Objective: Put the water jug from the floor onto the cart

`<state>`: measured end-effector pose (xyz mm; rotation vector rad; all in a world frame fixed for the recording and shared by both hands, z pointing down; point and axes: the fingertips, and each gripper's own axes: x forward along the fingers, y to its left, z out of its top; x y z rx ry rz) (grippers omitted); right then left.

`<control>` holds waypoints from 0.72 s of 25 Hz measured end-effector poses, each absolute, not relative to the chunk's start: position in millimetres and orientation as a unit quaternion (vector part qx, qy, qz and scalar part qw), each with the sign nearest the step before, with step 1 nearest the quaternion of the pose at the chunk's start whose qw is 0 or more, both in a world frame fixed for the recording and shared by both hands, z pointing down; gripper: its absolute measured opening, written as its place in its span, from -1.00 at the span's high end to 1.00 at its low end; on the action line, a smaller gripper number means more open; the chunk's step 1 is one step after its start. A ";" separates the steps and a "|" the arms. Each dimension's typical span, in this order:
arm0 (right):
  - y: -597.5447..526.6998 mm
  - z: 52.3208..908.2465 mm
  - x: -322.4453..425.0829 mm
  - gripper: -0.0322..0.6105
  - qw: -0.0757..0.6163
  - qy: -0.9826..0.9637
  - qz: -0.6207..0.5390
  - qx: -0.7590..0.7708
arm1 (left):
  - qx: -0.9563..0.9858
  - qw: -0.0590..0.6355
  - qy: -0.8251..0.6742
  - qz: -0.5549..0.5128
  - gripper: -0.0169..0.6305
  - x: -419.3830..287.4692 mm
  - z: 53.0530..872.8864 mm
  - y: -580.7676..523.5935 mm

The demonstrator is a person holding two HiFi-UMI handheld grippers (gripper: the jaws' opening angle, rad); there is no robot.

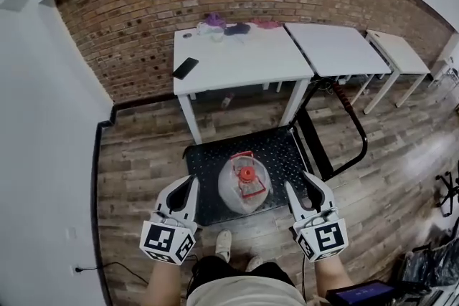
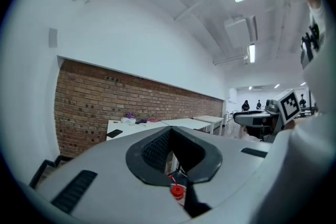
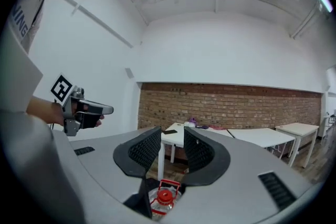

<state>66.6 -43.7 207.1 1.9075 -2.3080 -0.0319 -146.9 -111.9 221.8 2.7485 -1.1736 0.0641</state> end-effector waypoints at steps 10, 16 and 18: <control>12.3 173.8 57.9 0.67 0.028 -0.796 -0.025 0.604 | 0.904 0.051 -0.424 0.013 0.97 -155.1 195.1 -24.7; 24.3 160.5 47.1 0.89 0.031 -0.788 -0.015 0.615 | 0.912 0.039 -0.407 -0.002 0.97 -157.1 177.6 -5.4; 25.6 164.5 44.9 0.89 0.040 -0.785 -0.009 0.618 | 0.914 0.039 -0.404 -0.007 0.97 -161.1 173.9 -3.6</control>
